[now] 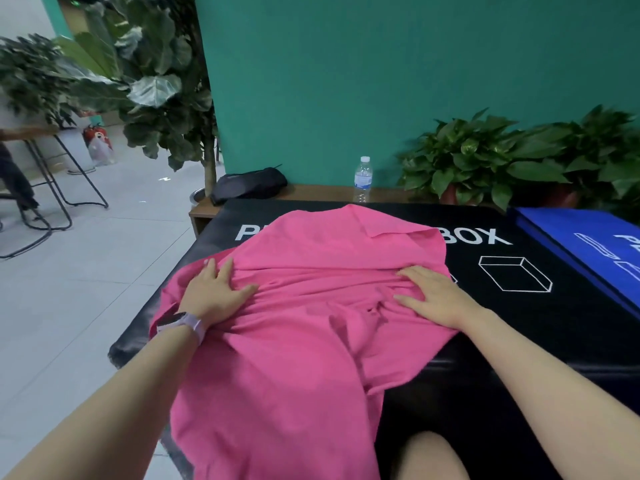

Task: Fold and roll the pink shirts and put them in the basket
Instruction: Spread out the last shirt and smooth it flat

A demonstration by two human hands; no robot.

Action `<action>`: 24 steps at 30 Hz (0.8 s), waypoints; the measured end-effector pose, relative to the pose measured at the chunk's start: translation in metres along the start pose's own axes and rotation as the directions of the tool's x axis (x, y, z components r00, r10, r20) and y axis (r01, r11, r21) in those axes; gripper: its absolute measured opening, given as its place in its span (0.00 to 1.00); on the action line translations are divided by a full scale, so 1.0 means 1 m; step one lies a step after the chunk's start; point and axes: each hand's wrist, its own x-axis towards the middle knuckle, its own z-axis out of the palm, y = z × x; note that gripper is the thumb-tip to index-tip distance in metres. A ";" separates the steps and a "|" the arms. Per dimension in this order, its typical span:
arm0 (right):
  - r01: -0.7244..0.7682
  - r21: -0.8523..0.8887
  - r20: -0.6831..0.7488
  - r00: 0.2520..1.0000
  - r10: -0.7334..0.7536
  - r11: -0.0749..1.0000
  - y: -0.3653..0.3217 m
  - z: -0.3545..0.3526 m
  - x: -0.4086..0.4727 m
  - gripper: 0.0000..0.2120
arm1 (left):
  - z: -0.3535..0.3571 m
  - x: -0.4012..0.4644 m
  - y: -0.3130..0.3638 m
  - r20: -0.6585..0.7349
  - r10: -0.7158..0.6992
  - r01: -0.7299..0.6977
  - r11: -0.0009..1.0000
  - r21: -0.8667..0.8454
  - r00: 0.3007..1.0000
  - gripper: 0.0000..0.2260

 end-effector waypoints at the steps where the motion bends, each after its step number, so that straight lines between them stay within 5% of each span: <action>1: 0.044 -0.002 -0.058 0.997 -0.044 0.999 -0.001 -0.002 -0.008 0.28 | 0.004 -0.014 0.004 -0.034 0.008 -0.008 1.000 0.019 0.999 0.43; 4: 0.084 -0.094 -0.183 0.978 -0.101 0.992 -0.006 -0.008 -0.022 0.27 | 0.014 -0.053 0.020 -0.068 0.028 -0.021 0.994 0.111 0.997 0.38; 7: -0.103 -0.195 -0.246 0.968 0.053 0.975 -0.022 -0.023 -0.004 0.34 | 0.017 -0.076 0.046 0.012 0.064 -0.066 0.985 0.159 0.998 0.31; 10: -0.163 -0.117 -0.269 0.955 0.127 0.980 -0.051 -0.022 0.027 0.22 | 0.018 -0.085 0.076 0.118 0.071 -0.093 0.976 0.196 0.990 0.28; 12: -0.159 -0.053 -0.224 0.964 0.143 0.986 -0.071 -0.010 0.043 0.16 | 0.019 -0.091 0.094 0.185 0.112 -0.147 0.971 0.189 0.976 0.28; 16: -0.122 0.047 0.002 0.992 0.122 0.991 -0.086 0.017 0.054 0.31 | 0.018 -0.091 0.109 0.196 0.259 -0.275 0.959 0.061 0.946 0.37; 20: -0.258 0.029 0.057 0.965 0.256 0.966 -0.067 0.025 0.050 0.44 | 0.009 -0.066 0.092 0.158 0.062 -0.042 0.991 -0.124 0.986 0.55; 24: -0.420 -0.015 0.081 0.904 0.420 0.908 -0.041 0.016 0.043 0.49 | 0.005 -0.033 0.066 0.077 -0.124 0.136 0.976 -0.172 0.989 0.52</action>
